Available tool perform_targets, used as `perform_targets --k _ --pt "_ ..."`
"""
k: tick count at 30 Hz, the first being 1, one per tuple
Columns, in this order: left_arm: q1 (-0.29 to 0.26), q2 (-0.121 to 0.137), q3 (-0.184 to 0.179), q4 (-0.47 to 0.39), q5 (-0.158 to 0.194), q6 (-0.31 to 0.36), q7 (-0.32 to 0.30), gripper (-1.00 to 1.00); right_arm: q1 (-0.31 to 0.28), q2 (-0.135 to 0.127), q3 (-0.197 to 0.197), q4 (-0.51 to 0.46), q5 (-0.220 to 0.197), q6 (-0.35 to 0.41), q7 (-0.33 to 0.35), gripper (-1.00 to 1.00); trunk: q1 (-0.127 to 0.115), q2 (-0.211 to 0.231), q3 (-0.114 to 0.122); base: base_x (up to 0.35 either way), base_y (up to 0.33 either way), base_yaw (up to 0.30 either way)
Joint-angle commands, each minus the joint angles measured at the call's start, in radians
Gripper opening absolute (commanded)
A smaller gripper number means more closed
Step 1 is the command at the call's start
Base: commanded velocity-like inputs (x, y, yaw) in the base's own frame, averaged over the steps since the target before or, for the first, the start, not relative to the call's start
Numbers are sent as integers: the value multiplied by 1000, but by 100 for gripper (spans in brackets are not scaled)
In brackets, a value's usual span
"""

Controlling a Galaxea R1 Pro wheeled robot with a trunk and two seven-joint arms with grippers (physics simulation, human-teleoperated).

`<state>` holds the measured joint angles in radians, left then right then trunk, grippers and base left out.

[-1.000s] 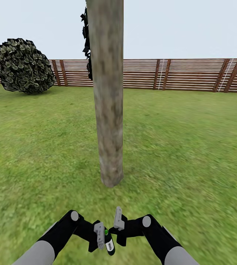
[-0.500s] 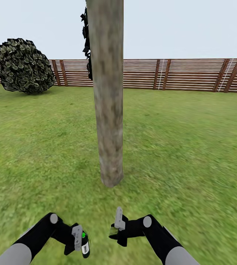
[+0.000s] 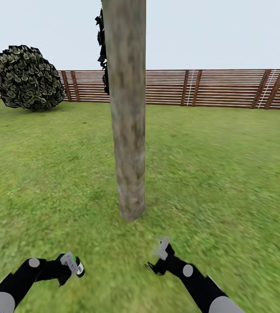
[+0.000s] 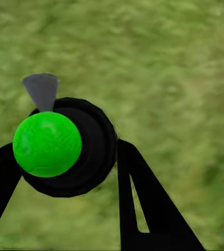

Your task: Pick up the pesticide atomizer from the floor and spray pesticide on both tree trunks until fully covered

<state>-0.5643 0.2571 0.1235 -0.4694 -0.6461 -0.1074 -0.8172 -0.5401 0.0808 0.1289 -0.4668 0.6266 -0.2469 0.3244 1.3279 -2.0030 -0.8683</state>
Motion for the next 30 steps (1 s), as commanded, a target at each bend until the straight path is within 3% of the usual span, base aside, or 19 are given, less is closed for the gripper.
perform_targets --k 1,2,4,5,7,8,9,11,15,19,24,30 --pt "0 -8 37 22 13 -2 42 -100 0 -2 -13 49 -36 -1 -82 100 0 0 0 0 0 0" --pt "0 -18 87 59 33 -6 106 -100 0 -5 -27 121 -80 -3 -196 100 0 0 0 0 0 0" --pt "0 -28 152 130 69 -10 220 -100 0 -10 -37 205 -126 -14 -369 100 0 0 0 0 0 0" --pt "0 -33 170 156 84 -11 267 -100 0 -12 -39 222 -136 -21 -425 100 0 0 0 0 0 0" --pt "0 -50 195 200 127 -13 378 -100 2 -15 -41 245 -160 -35 -514 100 0 0 0 0 0 0" --pt "0 -80 206 229 166 -16 479 -100 13 -17 -42 264 -212 -52 -562 100 0 0 0 0 0 0" --pt "1 -99 209 238 176 -17 520 -100 19 -17 -42 274 -247 -67 -575 100 0 0 0 0 0 0" --pt "1 -151 209 250 188 -17 603 -100 39 -30 -43 292 -370 -154 -591 100 0 0 0 0 0 0" --pt "0 -179 210 250 195 -14 645 -100 52 -111 -40 296 -515 -227 -589 100 0 0 0 0 0 0" --pt "1 -183 211 254 197 -14 650 -100 53 -126 -39 295 -534 -236 -589 100 0 0 0 0 0 0" --pt "2 -193 207 260 196 3 639 -100 54 -124 -37 302 -537 -238 -591 100 0 0 0 0 0 0" --pt "0 -200 209 228 196 200 647 -100 57 -123 -38 339 -539 -238 -594 100 0 0 0 177 -24 -164"
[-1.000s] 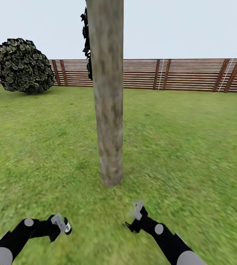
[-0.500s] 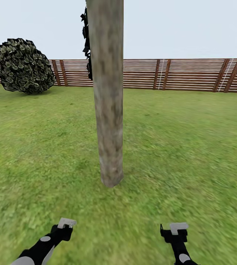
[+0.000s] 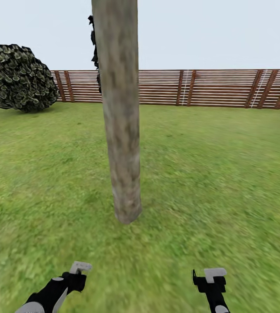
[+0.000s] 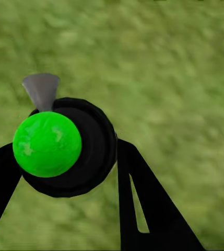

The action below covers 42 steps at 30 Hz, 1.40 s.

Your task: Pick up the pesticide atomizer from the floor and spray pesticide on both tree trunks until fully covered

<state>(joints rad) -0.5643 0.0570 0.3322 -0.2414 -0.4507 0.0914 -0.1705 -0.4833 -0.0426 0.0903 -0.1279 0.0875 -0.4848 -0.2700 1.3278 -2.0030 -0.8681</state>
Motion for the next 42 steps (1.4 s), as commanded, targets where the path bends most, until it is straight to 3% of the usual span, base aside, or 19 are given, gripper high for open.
perform_targets --k 1,8,15,16,25,36,40,42 --pt "0 0 0 -10 1 10 1 -100 0 -1 0 1 0 0 0 100 0 0 0 279 -120 -283" --pt "-4 -25 -1 -39 2 40 1 -100 2 2 0 12 1 0 3 100 0 0 0 297 -144 -237" --pt "-5 -28 6 -41 4 43 2 -100 3 8 1 38 0 0 3 100 0 0 0 333 -33 -25" --pt "-8 -57 4 -41 3 42 3 -100 3 6 1 40 3 0 0 100 0 0 0 -38 0 0" --pt "-8 -55 4 -39 3 43 3 -100 5 8 2 60 3 0 4 100 0 0 0 -5 0 -17" --pt "-8 -57 3 -40 3 38 4 -100 5 8 2 60 3 0 4 100 0 0 0 110 0 -270" --pt "-14 -77 0 -64 3 42 4 -100 5 7 2 60 3 0 3 100 0 0 0 -248 0 -283" --pt "-15 -95 -1 -122 2 55 3 -100 5 7 2 60 2 0 3 100 0 0 0 -51 0 -86"
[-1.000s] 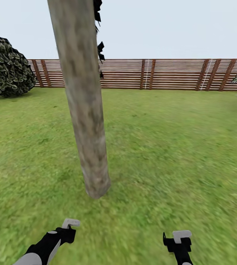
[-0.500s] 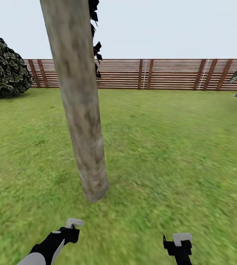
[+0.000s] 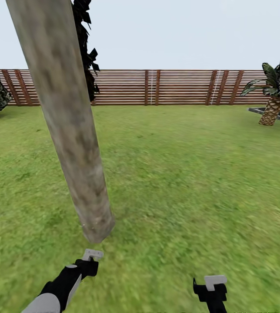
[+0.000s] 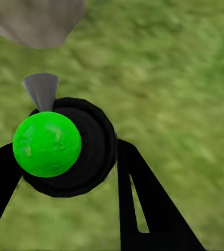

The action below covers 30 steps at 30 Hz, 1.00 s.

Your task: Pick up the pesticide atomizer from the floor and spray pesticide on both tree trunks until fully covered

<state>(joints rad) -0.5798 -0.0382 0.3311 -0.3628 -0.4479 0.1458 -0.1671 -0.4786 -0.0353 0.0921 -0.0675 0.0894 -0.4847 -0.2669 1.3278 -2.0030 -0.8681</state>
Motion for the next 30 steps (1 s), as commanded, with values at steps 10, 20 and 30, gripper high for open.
perform_targets --k 10,20,30 --pt "-37 62 4 -150 2 203 -10 -100 0 -5 -1 0 1 0 3 100 0 0 0 -4 0 -7" --pt "-45 92 6 -159 3 237 -18 -100 0 1 1 -1 0 0 2 100 0 0 0 0 0 0" --pt "-45 -9 -3 -219 -12 255 -29 -100 0 -1 0 6 0 0 1 100 0 0 0 -80 23 0"
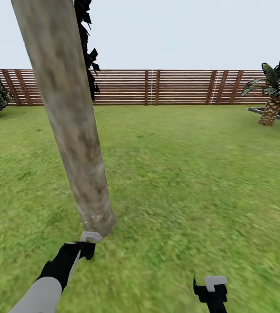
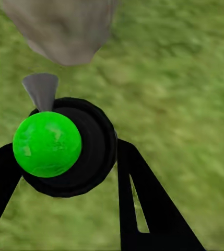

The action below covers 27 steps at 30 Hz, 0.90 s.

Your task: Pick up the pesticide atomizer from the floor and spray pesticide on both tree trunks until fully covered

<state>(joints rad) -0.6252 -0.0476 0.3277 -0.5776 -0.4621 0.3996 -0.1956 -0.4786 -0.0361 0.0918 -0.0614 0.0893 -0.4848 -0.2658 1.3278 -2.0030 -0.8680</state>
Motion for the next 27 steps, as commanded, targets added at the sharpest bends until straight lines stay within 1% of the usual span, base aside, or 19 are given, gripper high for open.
perform_targets --k 1,3,4,6,7,8,9,10,13,14,15,17,18,20,22,23,24,25,27 --pt "2 4 0 -49 0 19 -2 -100 0 0 0 6 0 0 0 100 0 0 0 -180 48 0" --pt "8 6 -3 -114 0 79 -4 -100 0 0 0 11 -1 0 0 100 0 0 0 -87 23 0" --pt "11 3 -6 -142 0 109 -4 -100 0 1 0 13 -1 0 0 100 0 0 0 -24 7 0" --pt "9 -10 -13 -156 3 132 -5 -100 0 2 0 14 -1 0 0 100 0 0 0 -9 3 0" --pt "5 -30 -34 -158 5 137 -3 -100 0 1 0 14 0 0 0 100 0 0 0 -3 1 0" --pt "0 -70 -63 -160 7 141 0 -100 0 0 0 14 0 0 0 100 0 0 0 -1 0 0" --pt "-6 -80 -69 -162 9 151 1 -100 0 1 0 14 0 0 0 100 0 0 0 0 0 0" --pt "-10 -70 -62 -168 8 160 -1 -100 0 1 0 14 0 0 -1 100 0 0 0 0 0 0" --pt "-9 7 -17 -184 12 169 -7 -100 0 1 0 14 0 0 0 100 0 0 0 0 0 0" --pt "-4 45 -3 -187 14 171 -14 -100 0 1 0 14 0 0 0 100 0 0 0 0 0 0" --pt "-2 57 -2 -188 13 172 -17 -100 0 2 1 13 -1 0 0 100 0 0 0 -22 0 0" --pt "0 59 -2 -189 11 172 -18 -100 0 3 1 12 0 0 0 100 0 0 0 -194 0 0" --pt "0 55 -7 -190 11 171 -19 -100 0 3 2 11 0 0 0 100 0 0 0 -269 0 0" --pt "-10 7 -69 -191 11 171 -18 -100 0 4 2 7 0 0 0 100 0 0 0 -328 0 0" --pt "-12 -18 -89 -191 13 171 -18 -100 0 4 2 7 0 0 0 100 0 0 0 -266 0 0" --pt "-14 -39 -98 -191 13 172 -18 -100 0 4 2 6 0 0 0 100 0 0 0 -114 0 0" --pt "-25 -54 -103 -191 14 173 -18 -100 0 4 2 7 -1 0 0 100 0 0 0 -47 0 0" --pt "-40 -56 -104 -191 13 180 -18 -100 0 4 1 8 -1 0 0 100 0 0 0 -24 0 0" --pt "-56 -52 -102 -196 12 210 -18 -100 0 4 1 9 -1 0 0 100 0 0 0 -13 0 0"
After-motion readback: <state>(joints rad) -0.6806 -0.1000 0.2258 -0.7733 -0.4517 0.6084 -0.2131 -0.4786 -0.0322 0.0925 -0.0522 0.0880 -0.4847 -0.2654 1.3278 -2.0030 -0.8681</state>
